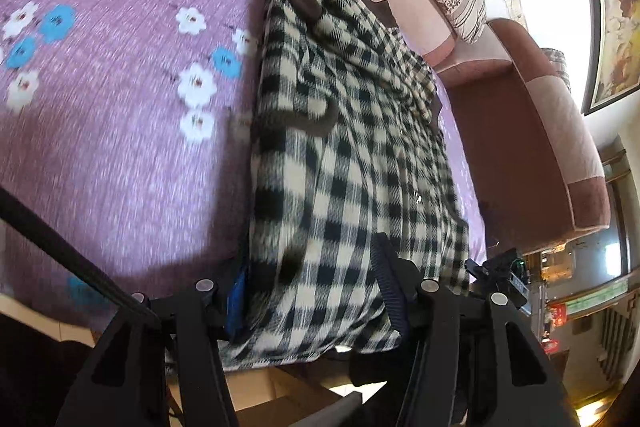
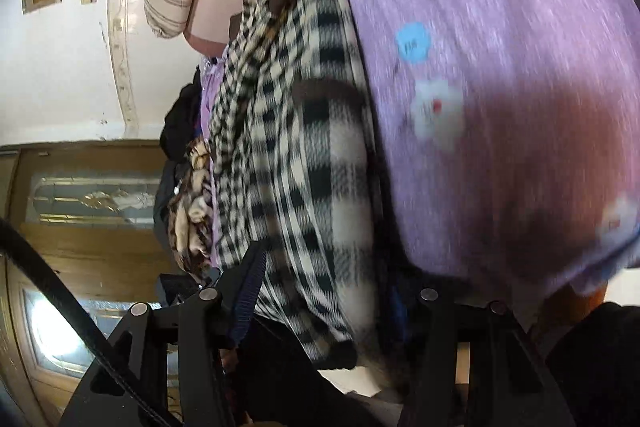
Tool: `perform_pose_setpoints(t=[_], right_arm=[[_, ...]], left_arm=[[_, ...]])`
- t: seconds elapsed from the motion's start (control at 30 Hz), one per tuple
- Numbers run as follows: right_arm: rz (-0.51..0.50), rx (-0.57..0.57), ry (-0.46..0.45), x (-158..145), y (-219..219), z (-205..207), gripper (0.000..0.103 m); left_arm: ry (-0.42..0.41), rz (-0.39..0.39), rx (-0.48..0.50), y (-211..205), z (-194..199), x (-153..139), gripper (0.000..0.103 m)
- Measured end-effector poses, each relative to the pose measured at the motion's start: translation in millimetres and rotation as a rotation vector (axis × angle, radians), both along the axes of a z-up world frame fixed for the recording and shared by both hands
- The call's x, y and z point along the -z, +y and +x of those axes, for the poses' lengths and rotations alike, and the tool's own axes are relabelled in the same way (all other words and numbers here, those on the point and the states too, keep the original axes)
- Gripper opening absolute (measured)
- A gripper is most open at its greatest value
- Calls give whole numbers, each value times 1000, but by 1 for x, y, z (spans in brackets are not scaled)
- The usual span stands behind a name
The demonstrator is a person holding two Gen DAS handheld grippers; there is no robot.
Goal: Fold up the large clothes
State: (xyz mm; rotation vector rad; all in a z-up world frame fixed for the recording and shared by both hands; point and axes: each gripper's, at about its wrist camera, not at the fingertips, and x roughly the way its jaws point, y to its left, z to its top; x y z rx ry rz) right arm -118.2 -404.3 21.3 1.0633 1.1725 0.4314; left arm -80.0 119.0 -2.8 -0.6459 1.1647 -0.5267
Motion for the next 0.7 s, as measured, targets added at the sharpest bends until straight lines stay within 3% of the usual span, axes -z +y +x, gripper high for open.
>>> perform_pose_setpoints(t=[0.2,0.3,0.37,0.43,0.47,0.7], right_arm=[[-70,-47,3,1,17,-11,52],[-104,-49,7,1,20,-11,43],[-127,-48,9,1,22,-12,32],[-138,-48,11,1,23,-13,22],[-143,-49,11,0,24,-12,19],[-192,-115,-85,-32,29,-14,12]], left_arm=[[-14,66,2,-6,-20,-2,54],[-13,90,-11,-6,-29,-2,54],[-15,119,-17,-6,-35,-3,42],[-12,167,-27,-5,-37,-2,13],[-6,164,-36,-2,-37,-2,9],[-48,46,-78,22,-47,-32,6]])
